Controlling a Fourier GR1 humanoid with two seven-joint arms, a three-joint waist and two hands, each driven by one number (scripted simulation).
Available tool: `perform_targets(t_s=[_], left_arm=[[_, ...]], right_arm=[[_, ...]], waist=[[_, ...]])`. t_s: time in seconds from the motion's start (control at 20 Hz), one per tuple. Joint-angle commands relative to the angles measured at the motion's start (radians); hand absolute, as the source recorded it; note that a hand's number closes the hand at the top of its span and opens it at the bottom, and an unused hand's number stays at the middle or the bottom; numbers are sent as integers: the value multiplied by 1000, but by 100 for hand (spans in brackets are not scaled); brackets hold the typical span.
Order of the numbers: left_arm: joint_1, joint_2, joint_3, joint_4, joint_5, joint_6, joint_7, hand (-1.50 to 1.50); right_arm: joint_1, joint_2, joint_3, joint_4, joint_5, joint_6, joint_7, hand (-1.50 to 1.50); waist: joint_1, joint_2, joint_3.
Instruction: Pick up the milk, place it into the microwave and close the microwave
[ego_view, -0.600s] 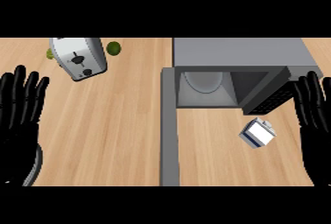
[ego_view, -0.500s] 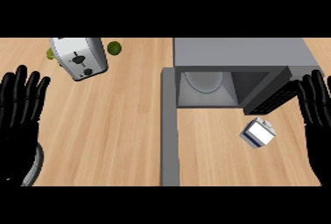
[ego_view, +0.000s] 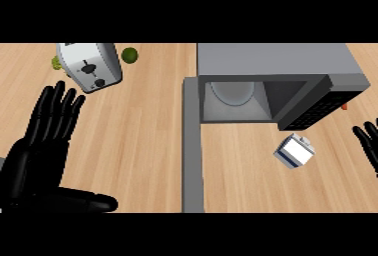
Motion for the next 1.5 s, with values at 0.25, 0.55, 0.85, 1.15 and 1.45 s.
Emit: perform_targets(t_s=[0.25, 0.55, 0.85, 1.15, 1.45], left_arm=[[221, -62, -258, -13, -104, 100, -147, -150], [214, -63, -300, 84, -122, 135, -241, -150], [317, -38, -368, 21, -128, 174, -275, -150], [288, -63, -444, 70, -156, 237, -289, -150], [342, -33, -438, 33, -106, 208, -294, -150]], right_arm=[[157, -27, -106, 103, -18, 207, -134, -150], [99, 16, -114, 250, 150, 223, -231, -150], [120, 78, -94, 356, 339, 207, -442, -150], [-87, 8, -131, 630, 339, 149, -480, -150], [-157, 33, -75, 833, 457, 46, -633, -150]], waist=[[8, -1, 0], [10, 1, 0], [12, 0, 0], [17, 1, 0], [19, 1, 0]])
